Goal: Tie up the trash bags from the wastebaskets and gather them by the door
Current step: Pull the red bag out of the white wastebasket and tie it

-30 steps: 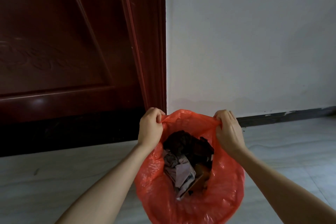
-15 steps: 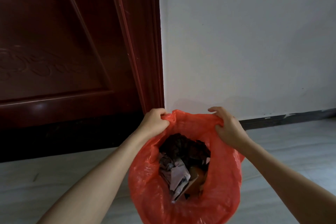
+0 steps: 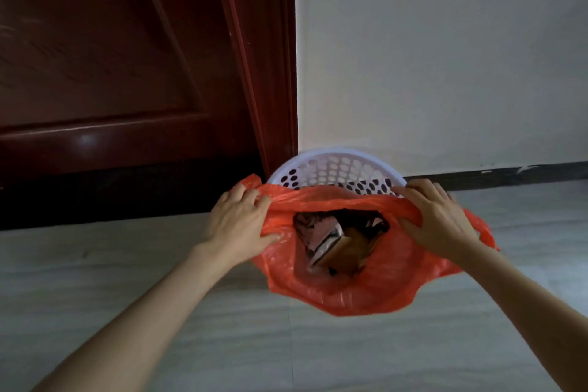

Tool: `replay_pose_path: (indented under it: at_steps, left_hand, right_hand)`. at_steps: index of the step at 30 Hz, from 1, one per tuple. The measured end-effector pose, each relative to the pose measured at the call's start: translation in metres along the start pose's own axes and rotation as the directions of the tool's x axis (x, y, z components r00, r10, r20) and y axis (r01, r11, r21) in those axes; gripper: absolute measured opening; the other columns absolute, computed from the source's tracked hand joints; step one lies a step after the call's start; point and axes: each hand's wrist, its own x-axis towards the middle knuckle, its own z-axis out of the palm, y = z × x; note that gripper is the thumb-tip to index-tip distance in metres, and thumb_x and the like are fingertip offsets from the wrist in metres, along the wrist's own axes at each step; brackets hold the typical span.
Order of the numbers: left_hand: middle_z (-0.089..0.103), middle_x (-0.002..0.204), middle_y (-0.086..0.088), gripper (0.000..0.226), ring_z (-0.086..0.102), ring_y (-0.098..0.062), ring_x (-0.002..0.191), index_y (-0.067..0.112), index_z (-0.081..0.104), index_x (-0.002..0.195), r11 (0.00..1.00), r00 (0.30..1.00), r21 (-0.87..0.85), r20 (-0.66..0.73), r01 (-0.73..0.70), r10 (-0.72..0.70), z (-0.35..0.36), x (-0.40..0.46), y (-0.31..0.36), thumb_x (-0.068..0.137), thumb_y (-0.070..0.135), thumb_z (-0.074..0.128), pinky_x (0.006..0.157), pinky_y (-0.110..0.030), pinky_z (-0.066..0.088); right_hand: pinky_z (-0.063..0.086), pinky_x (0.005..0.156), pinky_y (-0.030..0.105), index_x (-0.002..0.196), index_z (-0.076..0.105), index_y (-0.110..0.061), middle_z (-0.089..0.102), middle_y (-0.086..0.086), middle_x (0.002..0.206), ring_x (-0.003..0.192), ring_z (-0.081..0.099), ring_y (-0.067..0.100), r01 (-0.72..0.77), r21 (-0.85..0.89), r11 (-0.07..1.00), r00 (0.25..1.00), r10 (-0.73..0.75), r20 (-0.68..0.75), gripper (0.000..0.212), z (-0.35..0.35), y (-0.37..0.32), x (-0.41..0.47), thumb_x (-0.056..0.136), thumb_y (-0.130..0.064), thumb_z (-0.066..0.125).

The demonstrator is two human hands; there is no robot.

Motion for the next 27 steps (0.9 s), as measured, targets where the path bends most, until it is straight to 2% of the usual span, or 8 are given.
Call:
replay_pose_path:
  at_steps: [7,12,14,19,22,24,26,27]
  left_hand:
    - [0.067,0.107,-0.017,0.085,0.060,-0.033,0.106,0.006,0.048,0.125,0.995,0.988,-0.064,-0.133,0.070,-0.078,0.029,-0.021,-0.004,0.065,0.063,0.067,0.110,-0.047,0.015]
    - [0.053,0.116,-0.013,0.053,0.062,-0.031,0.093,0.007,0.046,0.121,0.939,0.984,-0.320,-0.076,0.127,-0.159,0.023,-0.013,0.004,0.086,0.045,0.057,0.072,-0.036,0.050]
    - [0.050,0.113,-0.012,0.044,0.063,-0.031,0.086,0.007,0.047,0.117,0.954,0.979,-0.263,-0.105,0.143,-0.176,0.025,-0.011,0.005,0.089,0.039,0.056,0.065,-0.036,0.048]
    - [0.068,0.104,-0.012,0.041,0.065,-0.031,0.094,0.007,0.033,0.133,0.991,0.990,0.030,-0.068,0.127,-0.124,0.023,-0.014,0.014,0.094,0.013,0.042,0.068,-0.034,0.041]
    - [0.067,0.105,-0.011,0.031,0.064,-0.032,0.097,0.011,0.042,0.123,0.984,0.998,-0.171,-0.039,0.049,-0.057,0.007,-0.011,0.018,0.094,0.021,0.044,0.076,-0.035,0.045]
    - [0.066,0.099,-0.008,0.027,0.064,-0.029,0.092,0.009,0.053,0.113,0.693,0.997,-0.716,0.049,0.079,-0.063,-0.002,-0.008,0.022,0.093,0.027,0.050,0.084,-0.036,0.050]
    - [0.065,0.085,-0.003,0.019,0.062,-0.019,0.076,0.008,0.060,0.105,0.249,0.990,-0.962,0.088,0.114,-0.113,-0.007,-0.008,0.027,0.092,0.019,0.053,0.078,-0.032,0.052]
    - [0.062,0.079,-0.001,0.011,0.059,-0.014,0.070,0.010,0.061,0.098,0.177,0.987,-0.980,0.070,0.095,-0.144,-0.010,-0.010,0.028,0.092,0.017,0.053,0.071,-0.030,0.050]
  right_hand:
    - [0.046,0.094,0.048,0.147,0.012,-0.032,0.039,0.011,0.138,0.120,0.049,0.031,-0.293,0.335,0.896,0.948,0.227,0.221,0.088,0.004,-0.003,-0.050,0.075,-0.059,0.057]
    - [0.040,0.070,0.035,0.111,0.058,-0.017,0.067,0.014,0.106,0.093,0.063,0.037,-0.428,-0.020,0.904,0.904,0.428,-0.004,0.035,0.000,-0.018,-0.057,0.092,-0.043,0.045]
    - [0.036,0.066,0.035,0.090,0.054,-0.011,0.067,0.015,0.095,0.087,0.062,0.037,-0.448,-0.123,0.886,0.894,0.447,-0.033,0.033,-0.002,-0.026,-0.056,0.094,-0.041,0.038]
    - [0.037,0.066,0.036,0.099,0.051,-0.007,0.064,0.013,0.100,0.095,0.061,0.035,-0.441,-0.257,0.860,0.892,0.451,-0.020,0.036,-0.008,-0.053,-0.050,0.098,-0.037,0.031]
    - [0.035,0.067,0.035,0.092,0.052,-0.008,0.063,0.013,0.089,0.088,0.062,0.034,-0.555,0.035,0.831,0.831,0.552,0.071,0.031,-0.022,-0.068,-0.036,0.096,-0.036,0.039]
    - [0.043,0.061,0.033,0.077,0.056,-0.007,0.061,0.011,0.067,0.061,0.061,0.026,-0.592,0.700,0.400,0.731,0.633,0.255,0.023,-0.035,-0.067,-0.024,0.092,-0.024,0.050]
    - [0.050,0.051,0.026,0.073,0.060,-0.008,0.061,0.006,0.052,0.043,0.058,0.017,-0.464,0.868,-0.177,0.651,0.597,0.469,0.018,-0.039,-0.066,-0.019,0.087,-0.016,0.054]
    - [0.050,0.049,0.024,0.074,0.061,-0.007,0.060,0.006,0.051,0.040,0.057,0.016,-0.464,0.862,-0.204,0.650,0.582,0.488,0.014,-0.040,-0.069,-0.019,0.085,-0.013,0.055]
